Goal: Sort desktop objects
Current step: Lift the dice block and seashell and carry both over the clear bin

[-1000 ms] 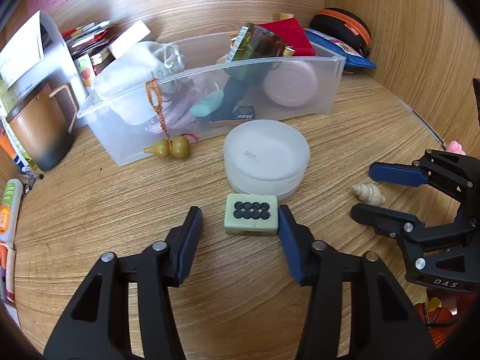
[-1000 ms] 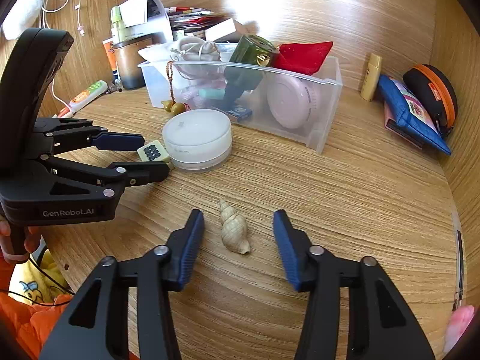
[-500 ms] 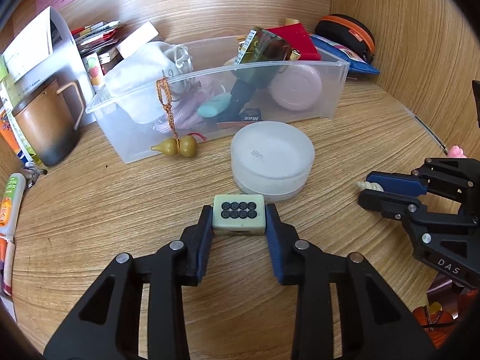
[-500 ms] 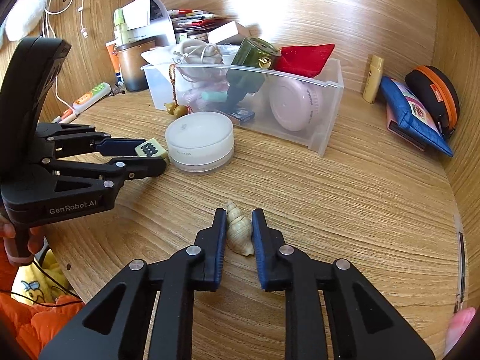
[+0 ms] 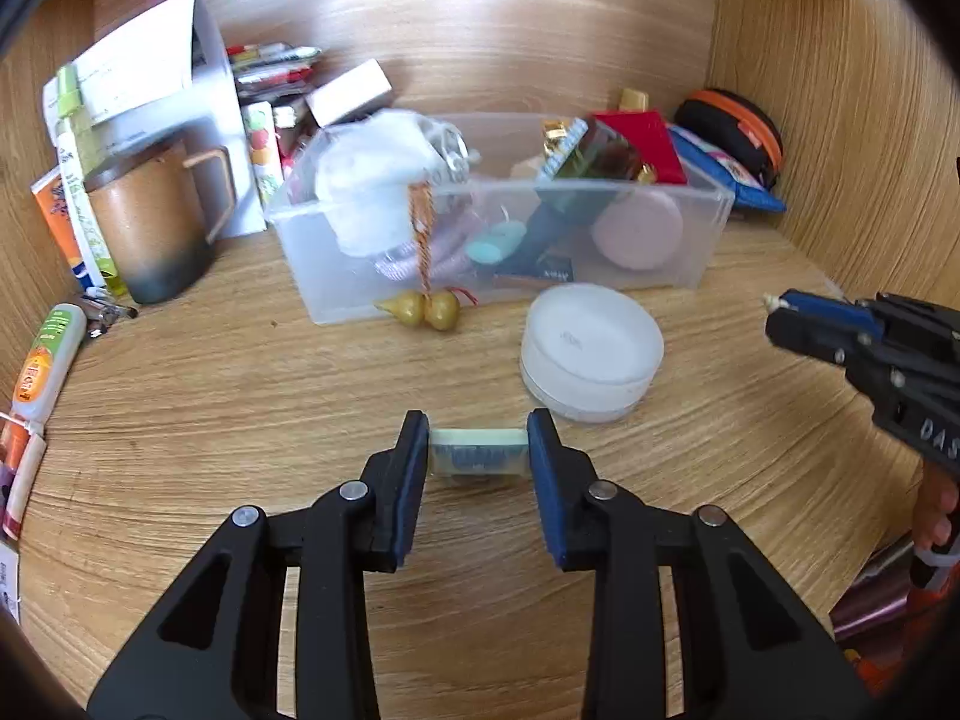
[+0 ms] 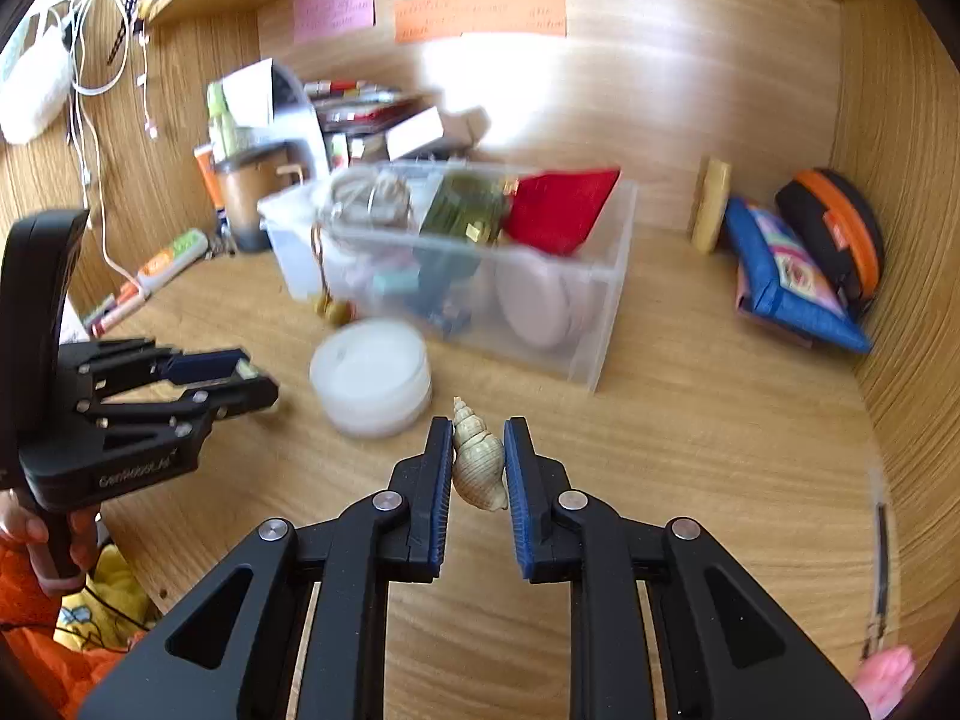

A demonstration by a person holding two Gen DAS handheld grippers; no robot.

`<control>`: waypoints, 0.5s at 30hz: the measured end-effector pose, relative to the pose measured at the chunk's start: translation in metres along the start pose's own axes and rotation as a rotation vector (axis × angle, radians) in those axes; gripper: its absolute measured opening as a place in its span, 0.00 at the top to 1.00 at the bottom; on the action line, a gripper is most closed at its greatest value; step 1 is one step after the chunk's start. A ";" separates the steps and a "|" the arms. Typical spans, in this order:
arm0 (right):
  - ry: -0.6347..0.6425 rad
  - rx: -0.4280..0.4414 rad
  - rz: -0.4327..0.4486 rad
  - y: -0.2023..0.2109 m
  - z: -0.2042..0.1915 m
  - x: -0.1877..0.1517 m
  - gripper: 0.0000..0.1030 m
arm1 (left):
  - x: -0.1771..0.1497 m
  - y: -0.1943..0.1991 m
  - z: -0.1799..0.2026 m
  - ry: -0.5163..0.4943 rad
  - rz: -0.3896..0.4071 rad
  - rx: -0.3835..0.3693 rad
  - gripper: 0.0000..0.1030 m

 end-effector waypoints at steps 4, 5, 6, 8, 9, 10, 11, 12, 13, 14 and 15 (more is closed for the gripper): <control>0.002 -0.003 0.038 0.003 0.002 0.016 0.85 | 0.002 0.004 -0.006 0.007 0.011 0.003 0.68; 0.000 -0.004 0.048 0.004 0.003 0.020 0.85 | 0.003 0.004 -0.007 0.011 0.009 -0.009 0.68; 0.004 -0.003 0.053 0.005 0.002 0.024 0.85 | 0.005 0.005 -0.008 0.015 0.013 -0.012 0.68; 0.005 -0.004 0.061 0.004 0.001 0.029 0.85 | 0.010 0.007 -0.010 0.015 0.024 -0.011 0.68; 0.006 0.000 0.064 0.004 0.001 0.032 0.85 | 0.012 0.009 -0.011 0.018 0.031 -0.010 0.68; 0.007 0.001 0.066 0.004 0.001 0.034 0.85 | 0.015 0.010 -0.011 0.019 0.035 -0.013 0.68; 0.009 0.003 0.068 0.003 0.000 0.036 0.85 | 0.018 0.012 -0.012 0.020 0.042 -0.013 0.68; 0.012 0.008 0.073 0.003 -0.002 0.039 0.85 | 0.021 0.014 -0.013 0.022 0.050 -0.010 0.68; 0.013 0.010 0.075 0.003 -0.002 0.041 0.85 | 0.025 0.015 -0.013 0.020 0.056 -0.012 0.68; 0.016 0.014 0.079 0.003 -0.003 0.044 0.85 | 0.029 0.017 -0.014 0.019 0.063 -0.009 0.68; 0.020 0.017 0.086 0.003 -0.004 0.048 0.85 | 0.034 0.018 -0.014 0.018 0.073 -0.005 0.68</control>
Point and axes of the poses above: each gripper's, at about its wrist camera, not at the fingertips, and y roughly against the way its jaws point, z to its right, x to its top, the point moved 4 cm from there along -y, roughly the way its jaws point, and after that the axes turned 9 degrees about z, right-handed, at the moved point
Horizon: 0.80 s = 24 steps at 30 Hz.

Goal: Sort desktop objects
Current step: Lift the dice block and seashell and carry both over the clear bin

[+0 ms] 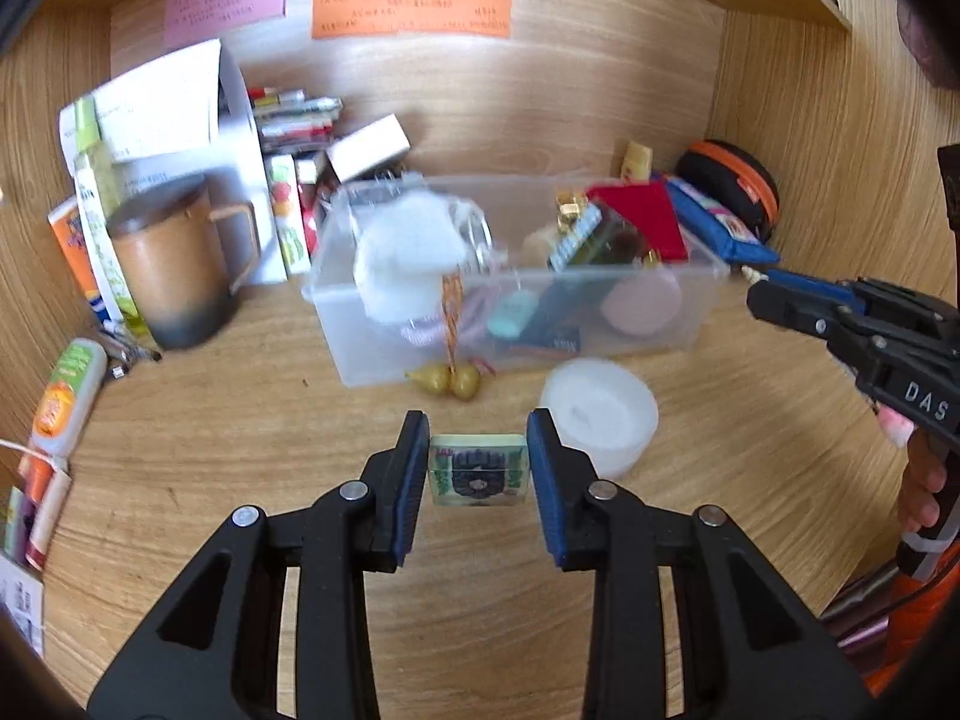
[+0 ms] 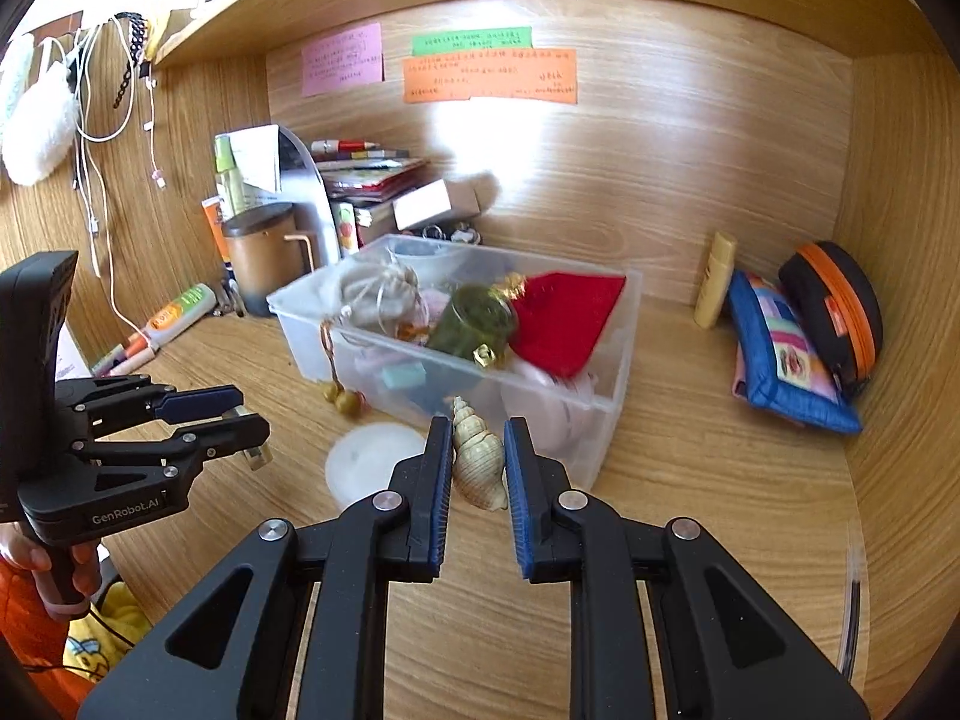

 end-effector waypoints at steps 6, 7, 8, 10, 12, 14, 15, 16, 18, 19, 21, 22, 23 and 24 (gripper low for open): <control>0.009 0.014 0.027 -0.003 -0.001 0.017 0.85 | 0.024 0.004 -0.002 -0.017 0.035 0.010 0.68; 0.009 0.014 0.032 -0.003 0.000 0.020 0.85 | 0.028 0.004 -0.003 -0.019 0.039 0.008 0.68; 0.011 0.015 0.033 -0.004 0.000 0.021 0.85 | 0.031 0.004 -0.002 -0.020 0.043 0.008 0.68; 0.008 0.014 0.035 -0.007 0.001 0.023 0.85 | 0.037 0.004 -0.002 -0.025 0.050 0.006 0.68; 0.001 0.014 0.032 -0.011 0.004 0.023 0.85 | 0.044 0.002 -0.001 -0.029 0.056 0.000 0.68; -0.010 0.011 0.025 -0.014 0.008 0.023 0.85 | 0.049 0.001 0.002 -0.030 0.060 -0.014 0.68; -0.014 0.009 0.022 -0.016 0.009 0.022 0.85 | 0.051 0.001 0.003 -0.032 0.061 -0.018 0.68; -0.017 0.005 0.019 -0.017 0.012 0.022 0.85 | 0.054 -0.001 0.004 -0.035 0.063 -0.021 0.68; -0.025 -0.003 0.012 -0.021 0.018 0.022 0.85 | 0.059 -0.004 0.006 -0.034 0.065 -0.026 0.68; -0.031 -0.005 0.009 -0.022 0.021 0.022 0.85 | 0.061 -0.006 0.007 -0.031 0.064 -0.033 0.68; -0.040 -0.013 0.003 -0.025 0.027 0.022 0.85 | 0.066 -0.010 0.008 -0.026 0.062 -0.044 0.68; -0.043 -0.017 0.001 -0.027 0.030 0.023 0.85 | 0.068 -0.012 0.008 -0.024 0.061 -0.049 0.68; -0.045 -0.021 -0.001 -0.028 0.032 0.023 0.85 | 0.070 -0.014 0.009 -0.026 0.062 -0.054 0.68; -0.047 -0.026 -0.004 -0.030 0.036 0.024 0.85 | 0.073 -0.017 0.009 -0.027 0.062 -0.057 0.68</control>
Point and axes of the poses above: each gripper's, at about its wrist camera, not at the fingertips, and y roughly against the way its jaws point, z to its right, x to its top, the point moved 4 cm from there along -y, roughly the way its jaws point, and after that the axes turned 9 degrees about z, right-handed, at the moved point
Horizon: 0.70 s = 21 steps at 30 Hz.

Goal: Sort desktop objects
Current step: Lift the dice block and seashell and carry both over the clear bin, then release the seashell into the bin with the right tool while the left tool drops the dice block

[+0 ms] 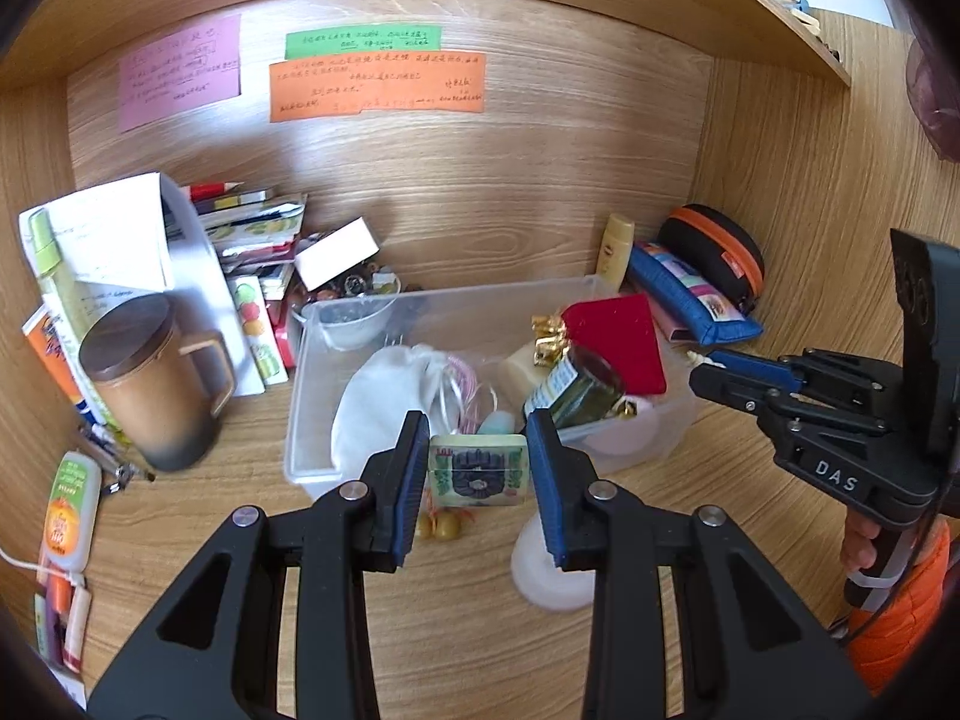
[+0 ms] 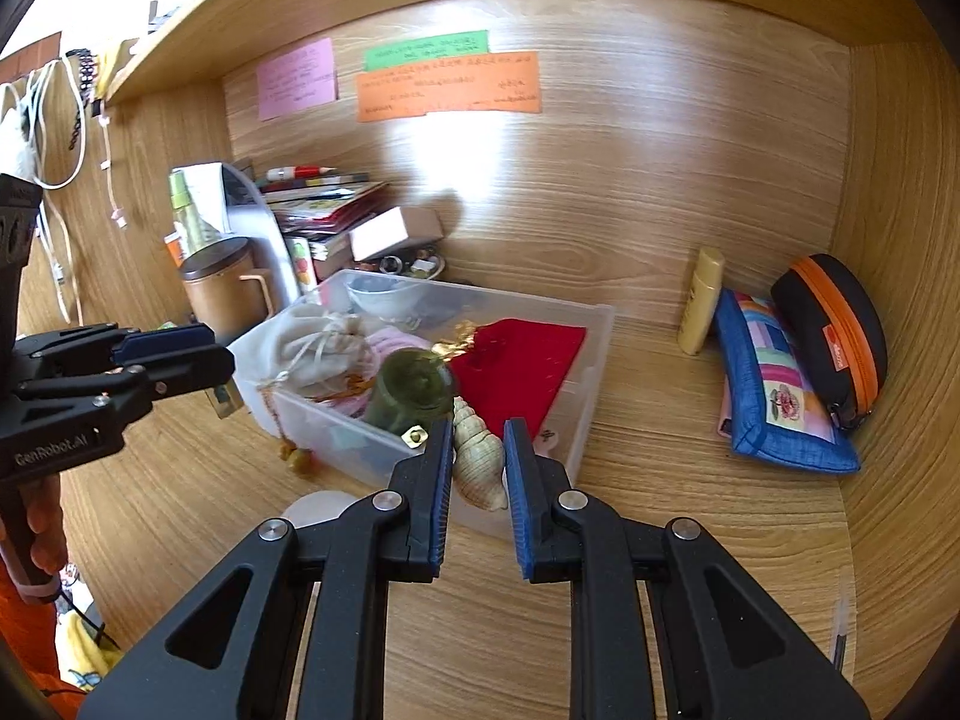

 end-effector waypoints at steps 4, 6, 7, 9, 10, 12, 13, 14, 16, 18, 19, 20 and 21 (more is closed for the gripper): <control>-0.001 -0.008 -0.014 -0.009 0.007 0.002 0.85 | 0.008 -0.009 0.002 -0.003 0.001 -0.018 0.68; 0.005 -0.010 -0.019 -0.014 0.008 0.004 0.85 | 0.011 -0.015 0.003 -0.006 -0.004 -0.020 0.68; 0.004 -0.010 -0.020 -0.016 0.009 0.004 0.85 | 0.012 -0.018 0.003 -0.006 -0.008 -0.024 0.68; 0.003 -0.011 -0.023 -0.020 0.011 0.006 0.85 | 0.013 -0.023 0.003 -0.008 -0.012 -0.031 0.68; 0.003 -0.014 -0.024 -0.021 0.012 0.007 0.85 | 0.014 -0.026 0.004 -0.010 -0.014 -0.032 0.68; -0.002 -0.016 -0.027 -0.025 0.015 0.008 0.85 | 0.015 -0.031 0.005 -0.013 -0.020 -0.040 0.68; -0.003 -0.019 -0.029 -0.027 0.016 0.008 0.85 | 0.015 -0.033 0.005 -0.015 -0.023 -0.043 0.68; -0.003 -0.018 -0.032 -0.029 0.017 0.008 0.85 | 0.015 -0.036 0.006 -0.019 -0.026 -0.045 0.68; -0.003 -0.020 -0.038 -0.033 0.019 0.008 0.85 | 0.016 -0.041 0.007 -0.025 -0.031 -0.049 0.68; -0.006 -0.018 -0.044 -0.037 0.020 0.007 0.85 | 0.016 -0.046 0.008 -0.027 -0.033 -0.055 0.68; -0.007 -0.017 -0.047 -0.038 0.021 0.007 0.85 | 0.016 -0.049 0.009 -0.027 -0.038 -0.056 0.68; -0.006 -0.016 -0.051 -0.041 0.022 0.007 0.85 | 0.015 -0.051 0.009 -0.029 -0.040 -0.059 0.68; -0.006 -0.015 -0.055 -0.043 0.022 0.007 0.85 | 0.015 -0.053 0.009 -0.029 -0.045 -0.062 0.68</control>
Point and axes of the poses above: each gripper's, at about its wrist camera, not at the fingertips, and y roughly against the way its jaws point, z to its right, x to its top, the point moved 4 cm from there along -y, roughly the way its jaws point, and after that the axes turned 9 degrees about z, right-handed, at the moved point
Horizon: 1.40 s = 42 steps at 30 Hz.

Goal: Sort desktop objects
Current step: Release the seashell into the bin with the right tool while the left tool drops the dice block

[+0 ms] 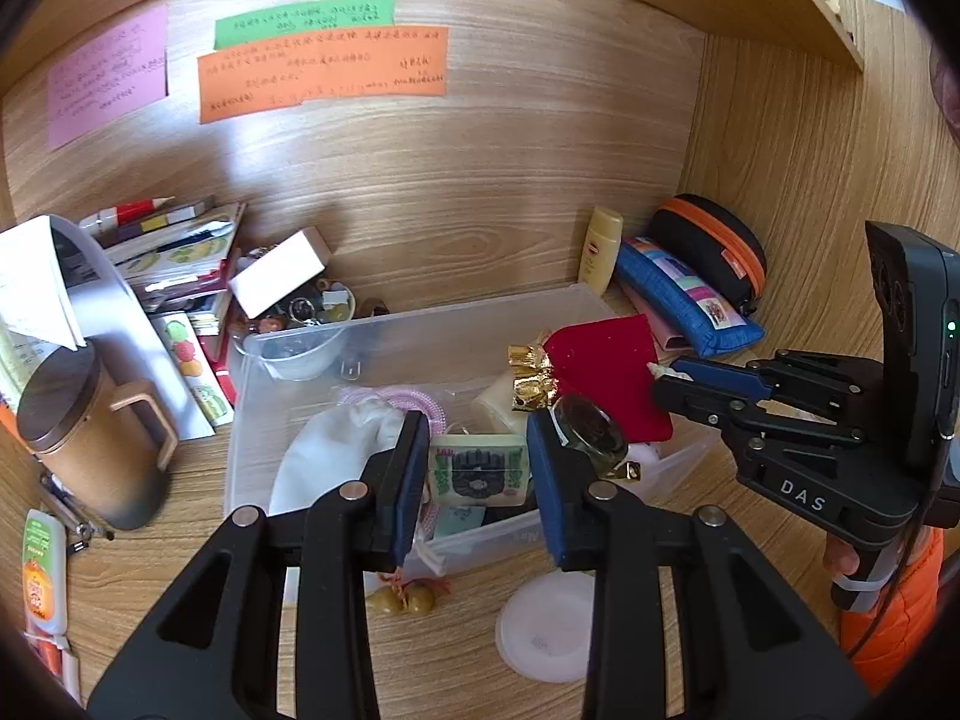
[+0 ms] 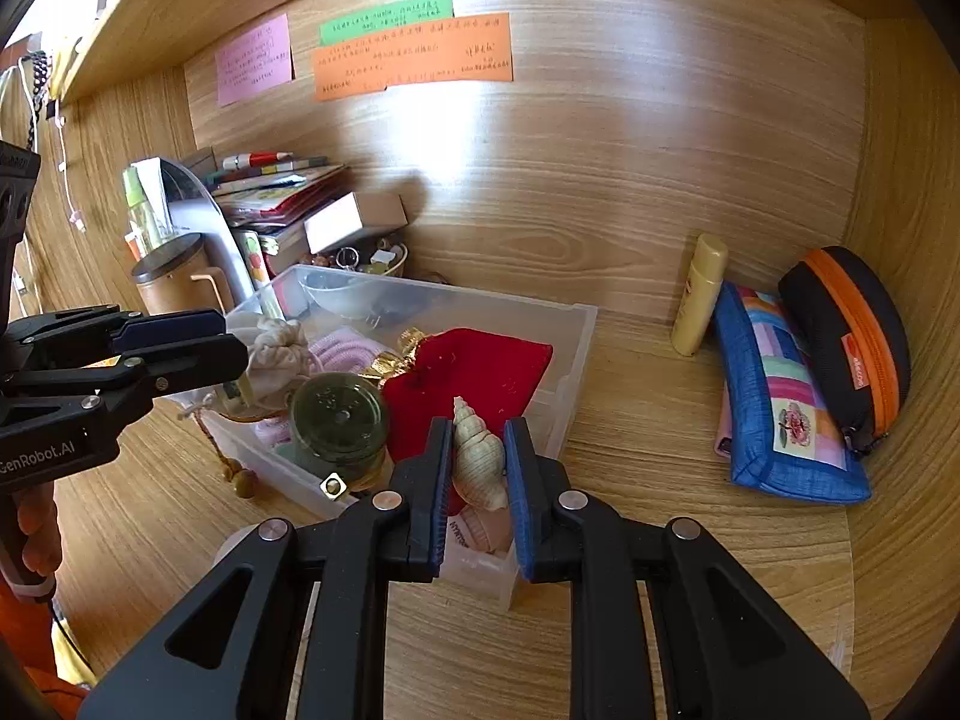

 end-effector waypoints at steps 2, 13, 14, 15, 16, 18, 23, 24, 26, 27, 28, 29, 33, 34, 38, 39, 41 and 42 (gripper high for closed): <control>-0.002 0.004 -0.008 -0.004 0.001 -0.001 0.85 | -0.001 -0.007 0.000 -0.001 -0.013 -0.001 0.68; 0.000 0.015 -0.048 -0.024 0.002 -0.007 0.85 | -0.007 -0.027 -0.006 0.017 -0.057 -0.007 0.68; 0.002 0.016 -0.047 -0.025 0.001 -0.006 0.85 | -0.008 -0.029 -0.007 0.021 -0.061 -0.009 0.68; 0.005 0.015 -0.047 -0.026 0.000 -0.006 0.84 | -0.008 -0.030 -0.007 0.023 -0.064 -0.010 0.68; 0.008 0.014 -0.047 -0.027 0.000 -0.006 0.84 | -0.009 -0.031 -0.008 0.025 -0.068 -0.011 0.68; 0.012 0.011 -0.042 -0.027 -0.002 -0.006 0.84 | -0.009 -0.033 -0.007 0.025 -0.073 -0.013 0.68; 0.022 0.005 -0.036 -0.028 -0.003 -0.005 0.84 | -0.010 -0.034 -0.006 0.022 -0.070 -0.015 0.68; 0.022 0.005 -0.036 -0.029 -0.003 -0.005 0.83 | -0.010 -0.034 -0.006 0.021 -0.071 -0.016 0.68; 0.024 0.001 -0.037 -0.028 -0.003 -0.005 0.81 | -0.010 -0.035 -0.006 0.019 -0.072 -0.014 0.68; 0.025 -0.001 -0.037 -0.028 -0.003 -0.005 0.81 | -0.010 -0.034 -0.006 0.019 -0.072 -0.014 0.68; 0.026 -0.002 -0.037 -0.028 -0.003 -0.005 0.81 | -0.010 -0.034 -0.006 0.018 -0.071 -0.012 0.68; 0.026 -0.002 -0.037 -0.028 -0.003 -0.005 0.80 | -0.009 -0.033 -0.006 0.018 -0.070 -0.011 0.68; 0.029 -0.011 -0.030 -0.023 -0.002 -0.003 0.78 | -0.007 -0.027 -0.005 0.013 -0.055 -0.011 0.68; 0.029 -0.014 -0.026 -0.022 -0.002 -0.003 0.74 | -0.006 -0.025 -0.005 0.009 -0.049 -0.012 0.67; 0.034 -0.035 -0.002 -0.013 -0.002 0.001 0.61 | -0.002 -0.014 -0.004 -0.004 -0.018 0.006 0.56; 0.036 -0.038 0.006 -0.010 -0.002 0.002 0.61 | -0.001 -0.011 -0.004 -0.007 -0.004 0.016 0.54; 0.040 -0.047 0.015 -0.006 -0.003 0.004 0.57 | 0.000 -0.005 -0.005 -0.009 0.013 0.022 0.50; 0.041 -0.053 0.017 -0.004 -0.003 0.004 0.54 | 0.001 -0.002 -0.005 -0.010 0.022 0.029 0.49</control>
Point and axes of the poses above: each gripper's, at about its wrist camera, not at the fingertips, and y roughly against the way its jaws point, z to its right, x to its top, the point moved 4 cm from there along -y, roughly the way its jaws point, and after that the axes turned 9 degrees about z, right-handed, at the moved point
